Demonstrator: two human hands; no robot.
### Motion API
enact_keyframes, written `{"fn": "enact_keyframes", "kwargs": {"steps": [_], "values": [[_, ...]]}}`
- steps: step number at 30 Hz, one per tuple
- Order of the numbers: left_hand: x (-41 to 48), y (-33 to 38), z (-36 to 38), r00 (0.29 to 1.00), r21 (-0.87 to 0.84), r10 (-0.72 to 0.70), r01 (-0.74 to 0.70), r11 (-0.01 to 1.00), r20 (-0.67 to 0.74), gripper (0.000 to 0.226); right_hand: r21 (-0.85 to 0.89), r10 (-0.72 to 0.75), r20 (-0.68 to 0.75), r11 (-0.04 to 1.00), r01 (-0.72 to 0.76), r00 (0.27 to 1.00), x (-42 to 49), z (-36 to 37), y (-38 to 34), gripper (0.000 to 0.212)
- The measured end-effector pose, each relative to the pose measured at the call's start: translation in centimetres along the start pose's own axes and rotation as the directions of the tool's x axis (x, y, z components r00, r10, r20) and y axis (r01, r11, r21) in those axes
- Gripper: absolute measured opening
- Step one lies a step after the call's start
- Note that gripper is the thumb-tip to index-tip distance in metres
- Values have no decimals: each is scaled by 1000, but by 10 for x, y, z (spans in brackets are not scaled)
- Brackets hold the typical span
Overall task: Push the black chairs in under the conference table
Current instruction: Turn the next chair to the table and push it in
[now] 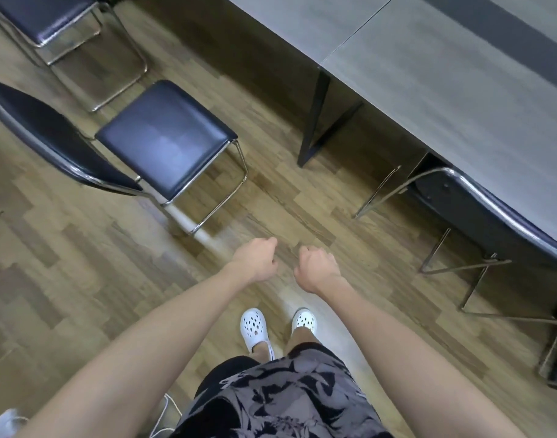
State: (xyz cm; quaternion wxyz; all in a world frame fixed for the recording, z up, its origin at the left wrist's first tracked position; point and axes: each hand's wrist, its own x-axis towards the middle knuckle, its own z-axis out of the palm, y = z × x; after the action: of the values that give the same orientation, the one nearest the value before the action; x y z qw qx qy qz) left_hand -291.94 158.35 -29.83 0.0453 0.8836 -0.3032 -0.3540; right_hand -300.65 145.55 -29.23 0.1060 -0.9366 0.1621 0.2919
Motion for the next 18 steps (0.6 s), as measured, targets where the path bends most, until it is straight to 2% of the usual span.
{"fn": "enact_keyframes", "kwargs": {"steps": [8, 18], "values": [[14, -17, -5, 999, -1, -33, 33, 999, -37, 39, -21, -68, 18, 997, 68, 998, 26, -6, -15, 38], [52, -17, -23, 998, -9, -68, 68, 998, 2, 39, -62, -107, 49, 992, 110, 993, 69, -25, 2, 34]]}}
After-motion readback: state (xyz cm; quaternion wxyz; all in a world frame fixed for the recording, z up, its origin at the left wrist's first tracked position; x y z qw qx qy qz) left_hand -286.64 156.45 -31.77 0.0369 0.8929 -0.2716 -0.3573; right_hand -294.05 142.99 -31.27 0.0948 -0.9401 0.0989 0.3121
